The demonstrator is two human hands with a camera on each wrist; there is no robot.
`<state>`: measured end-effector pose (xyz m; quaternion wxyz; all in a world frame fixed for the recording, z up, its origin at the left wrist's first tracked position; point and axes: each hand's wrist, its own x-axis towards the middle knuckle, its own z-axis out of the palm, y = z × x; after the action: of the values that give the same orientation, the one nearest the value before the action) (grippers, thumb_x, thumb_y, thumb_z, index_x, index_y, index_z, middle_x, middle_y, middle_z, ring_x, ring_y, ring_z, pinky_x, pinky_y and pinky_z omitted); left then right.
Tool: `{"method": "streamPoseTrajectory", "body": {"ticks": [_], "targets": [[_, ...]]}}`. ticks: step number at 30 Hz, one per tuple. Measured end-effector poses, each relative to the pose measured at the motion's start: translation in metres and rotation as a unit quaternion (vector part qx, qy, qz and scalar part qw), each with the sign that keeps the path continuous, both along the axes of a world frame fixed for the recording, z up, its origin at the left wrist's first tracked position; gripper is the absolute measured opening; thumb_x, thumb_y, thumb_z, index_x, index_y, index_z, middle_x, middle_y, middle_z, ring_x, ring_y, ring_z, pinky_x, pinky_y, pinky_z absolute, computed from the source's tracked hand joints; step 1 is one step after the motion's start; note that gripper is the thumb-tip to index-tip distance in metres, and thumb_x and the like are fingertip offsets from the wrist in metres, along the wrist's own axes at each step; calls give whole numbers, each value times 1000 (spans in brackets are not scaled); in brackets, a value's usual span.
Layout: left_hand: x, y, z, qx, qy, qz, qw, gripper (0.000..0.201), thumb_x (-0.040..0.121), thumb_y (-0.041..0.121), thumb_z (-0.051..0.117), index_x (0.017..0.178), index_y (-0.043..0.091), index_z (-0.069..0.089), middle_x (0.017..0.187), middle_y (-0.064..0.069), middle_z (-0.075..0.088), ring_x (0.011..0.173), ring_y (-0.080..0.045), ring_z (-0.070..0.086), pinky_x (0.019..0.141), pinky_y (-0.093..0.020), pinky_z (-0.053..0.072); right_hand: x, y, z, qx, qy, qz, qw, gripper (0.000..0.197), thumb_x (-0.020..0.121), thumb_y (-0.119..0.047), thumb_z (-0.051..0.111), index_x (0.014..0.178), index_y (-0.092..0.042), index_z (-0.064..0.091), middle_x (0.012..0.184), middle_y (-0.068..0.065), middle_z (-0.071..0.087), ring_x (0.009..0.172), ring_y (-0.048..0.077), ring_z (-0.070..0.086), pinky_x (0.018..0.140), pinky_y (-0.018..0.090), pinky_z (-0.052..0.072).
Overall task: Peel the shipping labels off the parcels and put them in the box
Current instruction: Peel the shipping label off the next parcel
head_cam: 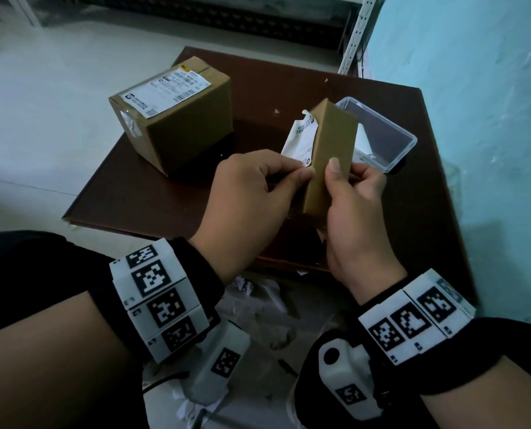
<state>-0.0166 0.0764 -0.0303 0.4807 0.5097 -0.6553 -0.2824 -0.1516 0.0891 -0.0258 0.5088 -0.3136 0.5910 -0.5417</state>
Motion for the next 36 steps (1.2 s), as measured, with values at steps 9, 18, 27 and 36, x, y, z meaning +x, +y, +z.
{"method": "streamPoseTrajectory", "body": {"ticks": [9,18,27,36], "targets": [[-1,-2,5,47,74,32,996,16,101,22,68,91,18,79,75,-1,74,64,-11,67,57,-26,52,-1,2,2,-51,-1,12,999,31,110,-40,53,139,-35,43,135,6,65,120,23,70,107,54,58],[3,-4,-2,11,-1,-9,1000,20,98,29,73,107,14,82,99,6,77,90,-3,71,79,-30,60,5,3,-9,-89,26,58,994,71,98,-33,60,163,-30,33,146,5,61,131,18,66,114,52,53],[1,-4,3,44,35,-39,998,10,99,20,72,103,15,80,97,7,77,90,-1,72,78,-13,54,-2,0,-7,-78,26,5,997,59,104,-51,56,157,-32,39,137,-1,65,124,15,69,111,50,56],[1,-6,7,116,45,-9,992,23,104,27,65,88,15,76,79,-6,75,74,-21,71,70,-35,59,-5,-2,-3,-20,-12,-16,1000,46,111,-56,45,150,-33,49,128,3,73,117,22,74,106,54,58]]}}
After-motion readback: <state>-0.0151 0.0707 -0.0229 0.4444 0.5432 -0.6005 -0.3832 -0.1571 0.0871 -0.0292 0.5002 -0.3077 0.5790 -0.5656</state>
